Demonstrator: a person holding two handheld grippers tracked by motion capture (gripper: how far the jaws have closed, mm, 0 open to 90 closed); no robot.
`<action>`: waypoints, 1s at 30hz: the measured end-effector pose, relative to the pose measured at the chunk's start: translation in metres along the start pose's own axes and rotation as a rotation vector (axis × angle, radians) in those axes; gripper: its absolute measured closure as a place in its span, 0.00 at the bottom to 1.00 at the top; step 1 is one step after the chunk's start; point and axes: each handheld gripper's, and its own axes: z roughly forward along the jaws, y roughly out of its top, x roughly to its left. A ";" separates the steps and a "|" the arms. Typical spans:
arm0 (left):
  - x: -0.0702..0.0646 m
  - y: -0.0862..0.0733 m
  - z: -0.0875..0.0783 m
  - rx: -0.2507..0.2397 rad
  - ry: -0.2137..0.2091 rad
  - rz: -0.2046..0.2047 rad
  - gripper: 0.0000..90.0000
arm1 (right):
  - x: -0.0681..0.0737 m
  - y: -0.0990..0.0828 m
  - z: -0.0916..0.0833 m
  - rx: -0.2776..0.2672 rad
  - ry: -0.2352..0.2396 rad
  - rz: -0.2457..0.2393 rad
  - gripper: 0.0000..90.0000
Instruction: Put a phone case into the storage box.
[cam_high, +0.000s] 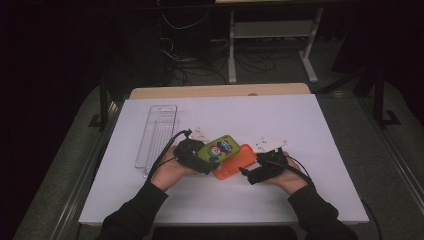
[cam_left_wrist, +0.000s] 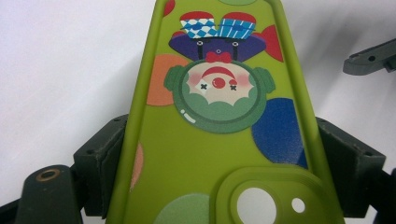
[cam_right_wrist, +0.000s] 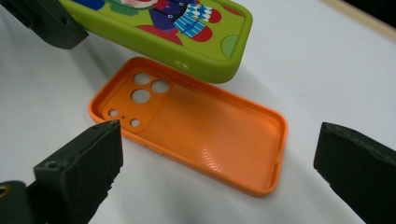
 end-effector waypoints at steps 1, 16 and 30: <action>0.001 0.000 0.000 -0.001 0.000 0.003 0.17 | 0.001 0.000 0.000 -0.002 -0.009 -0.014 0.00; 0.001 0.000 -0.001 -0.006 -0.005 0.014 0.17 | 0.014 0.003 -0.002 -0.020 -0.134 -0.223 0.00; 0.000 0.002 -0.002 -0.004 -0.008 0.029 0.17 | 0.021 0.003 -0.001 -0.030 -0.234 -0.390 0.01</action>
